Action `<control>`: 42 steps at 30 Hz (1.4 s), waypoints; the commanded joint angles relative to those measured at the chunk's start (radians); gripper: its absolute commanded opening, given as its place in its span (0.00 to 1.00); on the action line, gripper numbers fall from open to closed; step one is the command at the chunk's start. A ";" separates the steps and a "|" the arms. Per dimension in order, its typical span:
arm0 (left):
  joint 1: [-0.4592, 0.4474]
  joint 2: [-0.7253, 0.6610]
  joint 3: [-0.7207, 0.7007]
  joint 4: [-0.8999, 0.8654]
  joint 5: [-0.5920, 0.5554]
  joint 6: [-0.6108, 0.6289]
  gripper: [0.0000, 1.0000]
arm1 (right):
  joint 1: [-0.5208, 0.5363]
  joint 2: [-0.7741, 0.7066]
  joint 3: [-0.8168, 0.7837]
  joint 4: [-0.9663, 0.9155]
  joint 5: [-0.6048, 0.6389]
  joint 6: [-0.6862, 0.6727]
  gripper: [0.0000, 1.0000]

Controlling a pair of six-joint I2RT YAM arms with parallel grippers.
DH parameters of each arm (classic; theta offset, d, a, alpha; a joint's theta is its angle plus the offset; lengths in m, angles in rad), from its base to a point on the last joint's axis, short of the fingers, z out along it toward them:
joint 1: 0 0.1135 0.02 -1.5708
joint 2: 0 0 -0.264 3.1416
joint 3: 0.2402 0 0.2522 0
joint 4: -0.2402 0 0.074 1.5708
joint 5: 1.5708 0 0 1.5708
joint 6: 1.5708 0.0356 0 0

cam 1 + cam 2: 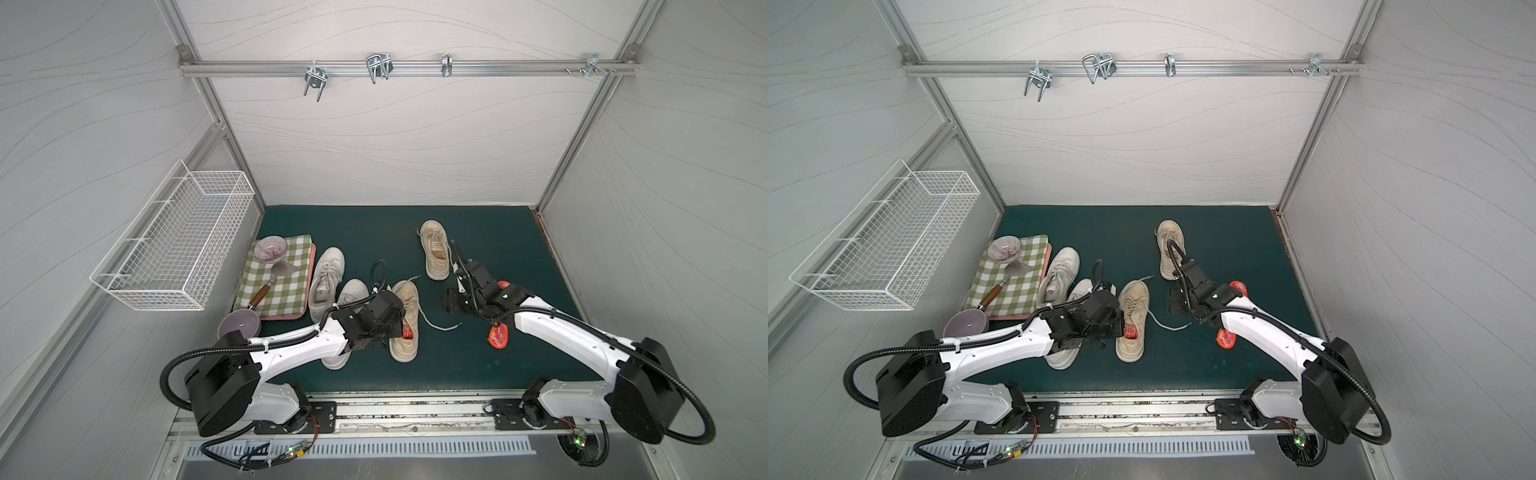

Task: Remove the insole from the shoe
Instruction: Untie the shoelace on the shoe.

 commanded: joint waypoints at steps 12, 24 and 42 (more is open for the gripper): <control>-0.046 0.161 0.150 0.103 0.046 -0.045 0.09 | 0.048 -0.110 -0.098 -0.007 -0.063 -0.007 0.65; -0.067 0.078 0.136 0.030 -0.030 -0.006 0.42 | 0.172 -0.104 -0.029 0.008 -0.055 -0.032 0.59; -0.036 0.155 0.176 0.032 -0.019 0.016 0.43 | 0.274 0.084 0.030 0.072 -0.040 0.000 0.51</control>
